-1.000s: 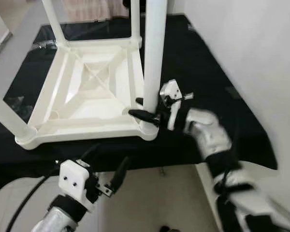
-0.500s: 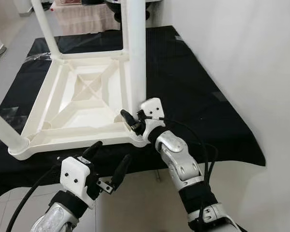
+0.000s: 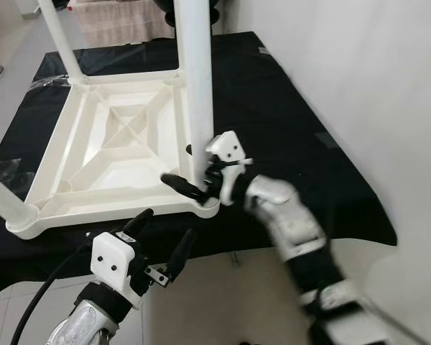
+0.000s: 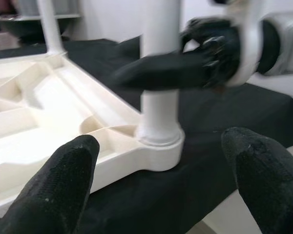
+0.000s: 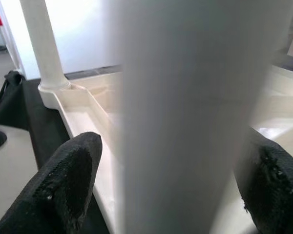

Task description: Building children table

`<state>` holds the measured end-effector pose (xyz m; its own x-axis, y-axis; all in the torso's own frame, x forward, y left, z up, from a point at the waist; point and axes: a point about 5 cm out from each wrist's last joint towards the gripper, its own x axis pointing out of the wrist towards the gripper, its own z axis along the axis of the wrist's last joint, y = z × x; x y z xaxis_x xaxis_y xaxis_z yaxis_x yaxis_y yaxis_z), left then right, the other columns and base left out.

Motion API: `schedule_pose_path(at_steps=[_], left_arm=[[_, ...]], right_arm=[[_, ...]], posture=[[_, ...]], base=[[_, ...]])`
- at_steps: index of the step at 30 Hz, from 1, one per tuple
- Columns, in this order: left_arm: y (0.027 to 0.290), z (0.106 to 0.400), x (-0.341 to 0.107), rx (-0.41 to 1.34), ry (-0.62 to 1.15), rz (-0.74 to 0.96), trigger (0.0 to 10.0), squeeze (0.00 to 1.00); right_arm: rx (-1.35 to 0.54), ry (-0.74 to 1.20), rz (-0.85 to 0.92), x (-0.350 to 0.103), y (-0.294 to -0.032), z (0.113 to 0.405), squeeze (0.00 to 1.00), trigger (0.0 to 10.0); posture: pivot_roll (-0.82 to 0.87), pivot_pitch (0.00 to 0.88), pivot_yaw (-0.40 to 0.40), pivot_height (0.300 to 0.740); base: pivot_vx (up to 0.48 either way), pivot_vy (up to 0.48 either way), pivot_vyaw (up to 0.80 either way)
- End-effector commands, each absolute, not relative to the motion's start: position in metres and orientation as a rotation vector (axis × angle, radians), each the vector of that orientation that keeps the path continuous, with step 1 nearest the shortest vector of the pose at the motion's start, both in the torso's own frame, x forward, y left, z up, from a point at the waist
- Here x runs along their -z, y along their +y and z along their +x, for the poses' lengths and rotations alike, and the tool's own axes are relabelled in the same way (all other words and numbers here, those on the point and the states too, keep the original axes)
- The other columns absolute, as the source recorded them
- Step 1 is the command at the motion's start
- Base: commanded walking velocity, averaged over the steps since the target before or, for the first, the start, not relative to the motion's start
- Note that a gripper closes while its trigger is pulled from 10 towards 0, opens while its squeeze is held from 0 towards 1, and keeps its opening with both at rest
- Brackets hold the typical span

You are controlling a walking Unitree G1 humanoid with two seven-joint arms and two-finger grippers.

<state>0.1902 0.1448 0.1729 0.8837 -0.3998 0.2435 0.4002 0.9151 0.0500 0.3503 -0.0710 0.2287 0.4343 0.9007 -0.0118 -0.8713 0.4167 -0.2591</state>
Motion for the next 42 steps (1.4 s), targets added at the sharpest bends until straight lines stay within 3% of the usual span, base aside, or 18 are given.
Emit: schedule_pose_path(at_steps=[1,5,6,7,8,9,22,23,24,25,27,30,37,38,40,41,42], left_arm=[[0.146,0.19,-0.17,0.409,-0.241,0.006,10.0,0.0],[0.146,0.189,-0.17,0.408,-0.241,0.006,10.0,0.0],[0.146,0.189,-0.17,0.408,-0.24,0.007,10.0,0.0],[0.146,0.189,-0.17,0.408,-0.24,0.007,10.0,0.0],[0.146,0.188,-0.17,0.408,-0.239,0.007,10.0,0.0],[0.147,0.188,-0.17,0.408,-0.238,0.007,10.0,0.0],[0.146,0.186,-0.171,0.406,-0.239,0.007,10.0,0.0],[0.146,0.186,-0.171,0.406,-0.239,0.007,10.0,0.0],[0.147,0.186,-0.171,0.405,-0.24,0.007,10.0,0.0],[0.147,0.186,-0.171,0.405,-0.24,0.007,10.0,0.0],[0.148,0.187,-0.172,0.404,-0.243,0.007,10.0,0.0],[0.148,0.189,-0.171,0.405,-0.243,0.009,10.0,0.0],[0.147,0.191,-0.17,0.411,-0.242,0.006,10.0,0.0],[0.147,0.192,-0.169,0.41,-0.243,0.006,10.0,0.0],[0.147,0.192,-0.169,0.41,-0.243,0.006,10.0,0.0],[0.147,0.192,-0.169,0.405,-0.244,0.007,10.0,0.0],[0.147,0.192,-0.169,0.399,-0.245,0.008,10.0,0.0]], right_arm=[[-1.177,-0.128,-0.236,-0.225,-0.07,0.351,0.0,10.0],[-1.21,-0.112,-0.217,-0.233,-0.083,0.358,0.0,10.0],[-1.252,-0.1,-0.197,-0.238,-0.092,0.361,0.0,6.3],[-1.252,-0.1,-0.197,-0.238,-0.092,0.361,0.0,6.3],[-1.27,-0.095,-0.183,-0.24,-0.095,0.362,0.0,1.5],[-1.286,-0.089,-0.174,-0.241,-0.098,0.362,0.0,0.0],[-1.183,-0.063,-0.168,-0.228,-0.113,0.359,0.0,0.0],[-1.111,-0.046,-0.139,-0.218,-0.11,0.355,0.0,0.0],[-0.894,-0.018,-0.118,-0.197,-0.098,0.35,0.0,0.0],[-0.894,-0.018,-0.118,-0.197,-0.098,0.35,0.0,0.0],[-0.627,0.1,-0.015,-0.148,-0.061,0.31,0.0,0.0],[-0.617,0.09,-0.013,-0.143,-0.042,0.295,0.0,0.0],[-0.647,0.063,-0.063,-0.147,-0.046,0.311,0.0,0.0],[-0.658,0.062,-0.069,-0.149,-0.048,0.317,0.0,8.5],[-0.658,0.062,-0.069,-0.149,-0.048,0.317,0.0,8.5],[-0.693,0.052,-0.072,-0.152,-0.049,0.32,0.0,10.0],[-0.735,0.034,-0.067,-0.159,-0.05,0.321,1.0,10.0]], posture=[[0.04,0.199,-0.016,0.74],[0.04,0.201,-0.014,0.74],[0.05,0.205,-0.013,0.74],[0.05,0.205,-0.013,0.74],[0.05,0.206,-0.013,0.74],[0.05,0.21,-0.013,0.74],[0.04,0.22,-0.018,0.74],[0.04,0.224,-0.025,0.74],[0.03,0.228,-0.031,0.74],[0.03,0.228,-0.031,0.74],[0.03,0.225,-0.021,0.74],[0.02,0.205,-0.011,0.74],[0.03,0.197,-0.016,0.74],[0.03,0.191,-0.018,0.74],[0.03,0.191,-0.018,0.74],[0.03,0.185,-0.021,0.74],[0.04,0.178,-0.021,0.74]], base=[[0.0,0.0,0.0],[0.0,0.0,0.0],[0.0,0.0,0.0],[0.0,0.0,0.0],[0.0,0.0,0.0],[0.0,0.0,0.0],[0.0,0.0,0.0],[0.0,0.0,0.0],[0.0,0.0,0.0],[0.0,0.0,0.0],[0.0,0.0,0.0],[0.0,0.0,0.0],[0.0,0.0,0.0],[0.0,0.0,0.0],[0.0,0.0,0.0],[0.0,0.0,0.0],[0.0,0.0,0.0]])
